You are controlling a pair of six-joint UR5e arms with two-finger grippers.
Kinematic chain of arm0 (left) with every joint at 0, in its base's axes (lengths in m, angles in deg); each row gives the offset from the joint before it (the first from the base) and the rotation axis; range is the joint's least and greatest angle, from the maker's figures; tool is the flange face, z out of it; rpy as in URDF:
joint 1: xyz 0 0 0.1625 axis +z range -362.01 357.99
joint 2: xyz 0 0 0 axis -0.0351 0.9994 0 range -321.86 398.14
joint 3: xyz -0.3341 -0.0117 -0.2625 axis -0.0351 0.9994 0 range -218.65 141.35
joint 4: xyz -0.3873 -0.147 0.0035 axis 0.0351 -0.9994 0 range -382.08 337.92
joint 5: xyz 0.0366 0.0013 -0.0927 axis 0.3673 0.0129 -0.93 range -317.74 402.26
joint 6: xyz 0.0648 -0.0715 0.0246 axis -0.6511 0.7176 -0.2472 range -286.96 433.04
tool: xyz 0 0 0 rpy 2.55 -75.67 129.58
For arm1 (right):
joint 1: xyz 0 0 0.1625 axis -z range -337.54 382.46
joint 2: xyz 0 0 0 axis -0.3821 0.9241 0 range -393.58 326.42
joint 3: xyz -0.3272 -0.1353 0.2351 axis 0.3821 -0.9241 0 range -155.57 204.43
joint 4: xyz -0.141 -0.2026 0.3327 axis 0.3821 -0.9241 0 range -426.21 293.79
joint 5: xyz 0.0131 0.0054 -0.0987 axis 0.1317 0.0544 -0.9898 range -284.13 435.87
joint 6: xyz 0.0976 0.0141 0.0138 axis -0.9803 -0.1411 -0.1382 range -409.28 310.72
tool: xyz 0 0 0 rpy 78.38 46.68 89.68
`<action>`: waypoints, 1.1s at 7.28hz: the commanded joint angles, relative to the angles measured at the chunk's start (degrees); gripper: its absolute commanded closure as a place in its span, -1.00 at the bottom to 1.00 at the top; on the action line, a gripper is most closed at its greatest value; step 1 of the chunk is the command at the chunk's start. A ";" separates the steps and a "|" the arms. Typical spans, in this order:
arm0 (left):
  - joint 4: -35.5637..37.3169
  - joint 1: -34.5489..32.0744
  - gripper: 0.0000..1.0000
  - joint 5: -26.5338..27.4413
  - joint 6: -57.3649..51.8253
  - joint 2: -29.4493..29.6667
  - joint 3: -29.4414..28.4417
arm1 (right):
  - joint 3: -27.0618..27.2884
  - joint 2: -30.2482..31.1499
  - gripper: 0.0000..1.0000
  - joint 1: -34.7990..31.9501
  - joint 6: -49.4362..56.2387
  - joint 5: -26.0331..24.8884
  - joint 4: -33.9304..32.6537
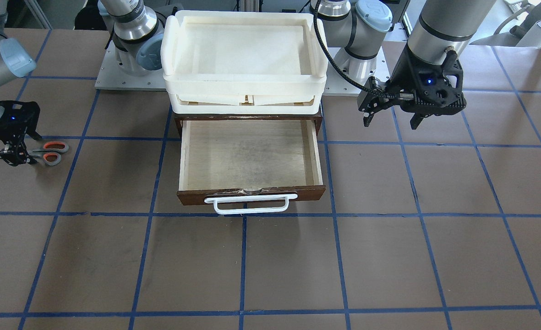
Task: Put scissors in drawer and close it
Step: 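Lower the right gripper over the scissors handles and close on them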
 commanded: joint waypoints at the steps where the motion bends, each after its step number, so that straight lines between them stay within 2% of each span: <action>1: -0.06 0.00 -1.00 0.06 0.02 0.00 0.07 | -0.05 0.03 -0.17 -0.03 0.00 -0.12 0.00; 4: 0.03 0.00 -1.00 -0.03 -0.07 0.00 0.07 | -0.13 0.12 0.58 -0.12 0.00 -0.21 0.00; 5: 0.03 0.00 -1.00 -0.03 0.02 0.00 0.07 | -0.31 0.12 0.76 -0.12 0.09 -0.21 0.00; 8: 0.12 0.00 -1.00 -0.03 0.02 0.00 0.07 | -1.18 1.17 0.77 -1.00 -0.96 -0.03 0.09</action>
